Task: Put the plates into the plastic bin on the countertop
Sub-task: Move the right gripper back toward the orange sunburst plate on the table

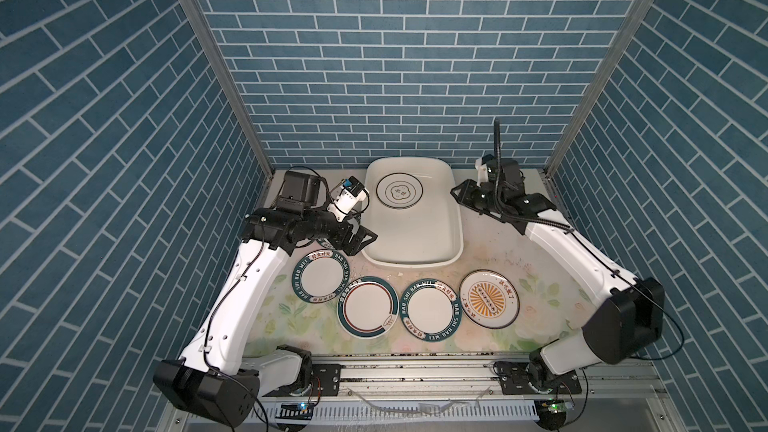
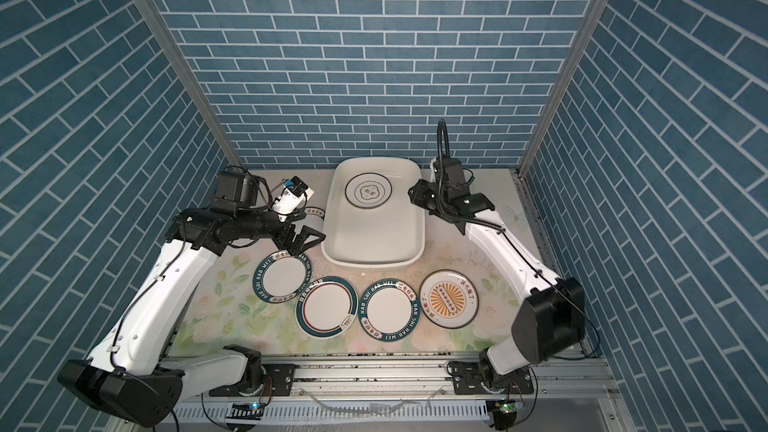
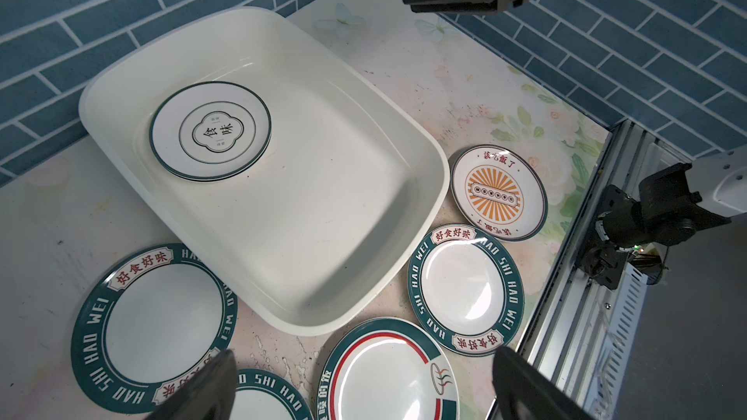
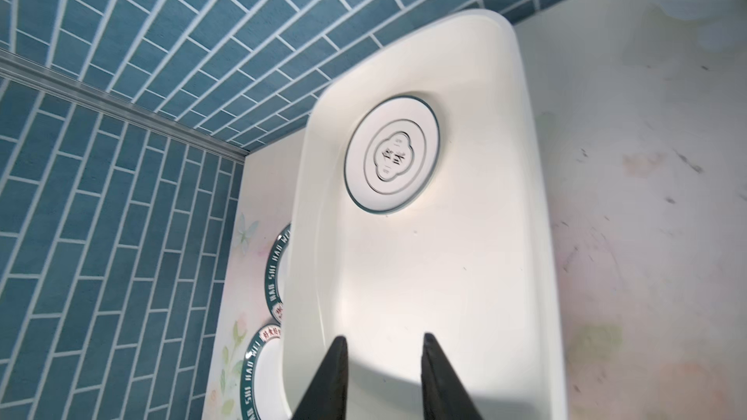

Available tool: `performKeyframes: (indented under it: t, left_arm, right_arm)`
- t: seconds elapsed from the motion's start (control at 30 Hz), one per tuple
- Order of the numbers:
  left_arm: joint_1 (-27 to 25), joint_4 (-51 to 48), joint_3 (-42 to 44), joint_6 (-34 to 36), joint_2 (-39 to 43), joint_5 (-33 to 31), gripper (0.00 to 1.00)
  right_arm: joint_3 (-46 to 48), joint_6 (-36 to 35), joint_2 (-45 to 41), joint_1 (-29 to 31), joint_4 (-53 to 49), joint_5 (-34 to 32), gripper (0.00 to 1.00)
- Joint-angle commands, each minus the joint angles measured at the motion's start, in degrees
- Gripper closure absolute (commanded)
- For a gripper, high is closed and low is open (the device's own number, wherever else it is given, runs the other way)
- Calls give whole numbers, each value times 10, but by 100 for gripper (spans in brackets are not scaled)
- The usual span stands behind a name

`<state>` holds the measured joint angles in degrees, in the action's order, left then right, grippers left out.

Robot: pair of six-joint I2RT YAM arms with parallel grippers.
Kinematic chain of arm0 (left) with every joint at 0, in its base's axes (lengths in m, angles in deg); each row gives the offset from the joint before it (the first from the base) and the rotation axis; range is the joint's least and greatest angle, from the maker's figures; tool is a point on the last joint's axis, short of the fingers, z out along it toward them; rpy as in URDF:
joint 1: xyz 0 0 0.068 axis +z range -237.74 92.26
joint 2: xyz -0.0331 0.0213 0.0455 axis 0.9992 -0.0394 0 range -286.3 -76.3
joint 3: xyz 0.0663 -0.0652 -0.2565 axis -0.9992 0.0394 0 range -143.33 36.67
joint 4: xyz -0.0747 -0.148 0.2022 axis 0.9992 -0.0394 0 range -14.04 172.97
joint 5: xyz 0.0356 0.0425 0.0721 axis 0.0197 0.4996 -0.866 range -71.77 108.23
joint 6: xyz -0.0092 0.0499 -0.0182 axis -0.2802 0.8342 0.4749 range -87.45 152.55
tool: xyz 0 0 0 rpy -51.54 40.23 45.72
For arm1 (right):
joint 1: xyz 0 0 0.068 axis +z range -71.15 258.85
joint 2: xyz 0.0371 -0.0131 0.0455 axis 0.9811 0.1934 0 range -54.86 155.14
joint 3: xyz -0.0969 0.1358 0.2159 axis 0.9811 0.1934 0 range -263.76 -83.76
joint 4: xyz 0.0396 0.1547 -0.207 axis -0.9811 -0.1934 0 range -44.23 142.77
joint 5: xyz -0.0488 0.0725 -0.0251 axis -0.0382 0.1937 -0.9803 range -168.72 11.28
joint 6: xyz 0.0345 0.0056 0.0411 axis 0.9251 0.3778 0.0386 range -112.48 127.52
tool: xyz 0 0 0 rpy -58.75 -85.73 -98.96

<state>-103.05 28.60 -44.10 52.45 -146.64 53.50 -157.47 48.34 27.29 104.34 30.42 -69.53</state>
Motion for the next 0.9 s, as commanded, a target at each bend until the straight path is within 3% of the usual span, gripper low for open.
performKeyframes:
  t: [0.0,0.2,0.33,0.57,0.87]
  left_arm:
    - [-2,-24,-14,15,-8,28,0]
    - [-2,-28,-21,15,-18,43,0]
    - [-2,-31,-25,15,-24,49,0]
    - [-3,-35,-29,14,-21,57,1]
    - [-4,-33,-24,12,-15,67,0]
  right_arm:
    - [103,1,-90,-20,-55,-57,66]
    - [270,75,-289,-93,-148,-58,55]
    - [325,104,-381,-139,-237,-55,51]
    - [347,108,-414,-167,-349,-12,48]
    - [394,128,-436,-169,-388,38,46]
